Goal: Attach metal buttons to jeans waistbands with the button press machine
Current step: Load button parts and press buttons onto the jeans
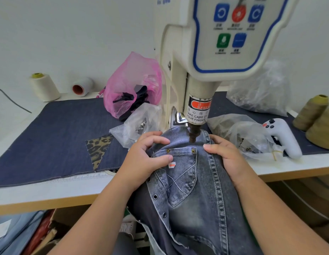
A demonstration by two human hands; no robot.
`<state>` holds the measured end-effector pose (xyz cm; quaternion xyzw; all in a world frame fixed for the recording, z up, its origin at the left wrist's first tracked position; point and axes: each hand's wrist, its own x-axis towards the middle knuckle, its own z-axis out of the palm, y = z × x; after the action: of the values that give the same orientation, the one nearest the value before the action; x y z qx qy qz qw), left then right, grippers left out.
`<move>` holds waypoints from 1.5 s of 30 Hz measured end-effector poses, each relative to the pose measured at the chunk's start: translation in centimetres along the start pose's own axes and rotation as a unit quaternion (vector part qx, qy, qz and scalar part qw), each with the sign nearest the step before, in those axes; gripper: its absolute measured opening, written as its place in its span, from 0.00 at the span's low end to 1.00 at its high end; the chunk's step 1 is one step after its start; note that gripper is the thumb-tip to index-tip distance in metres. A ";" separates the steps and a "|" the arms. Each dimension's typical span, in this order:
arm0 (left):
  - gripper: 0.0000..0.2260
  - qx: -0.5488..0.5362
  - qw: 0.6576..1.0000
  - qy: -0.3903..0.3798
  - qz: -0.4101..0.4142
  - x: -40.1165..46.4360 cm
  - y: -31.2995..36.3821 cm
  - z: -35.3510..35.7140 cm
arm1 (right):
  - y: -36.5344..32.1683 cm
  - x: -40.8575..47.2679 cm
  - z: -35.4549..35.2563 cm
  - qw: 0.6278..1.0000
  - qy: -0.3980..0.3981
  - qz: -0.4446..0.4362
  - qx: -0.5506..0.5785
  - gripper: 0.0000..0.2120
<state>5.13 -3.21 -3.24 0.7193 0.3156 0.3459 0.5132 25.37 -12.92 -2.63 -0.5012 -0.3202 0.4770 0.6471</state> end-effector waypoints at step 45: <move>0.10 -0.227 0.935 -0.268 -0.036 -5.7 7.0 1.3 | -0.6 -11.9 1.3 0.837 0.255 -0.183 -0.448 0.16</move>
<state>3.67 -10.40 2.19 0.6377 0.1048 0.1836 0.7407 20.37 -23.66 -0.96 -0.7725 -0.4084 0.0102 0.4861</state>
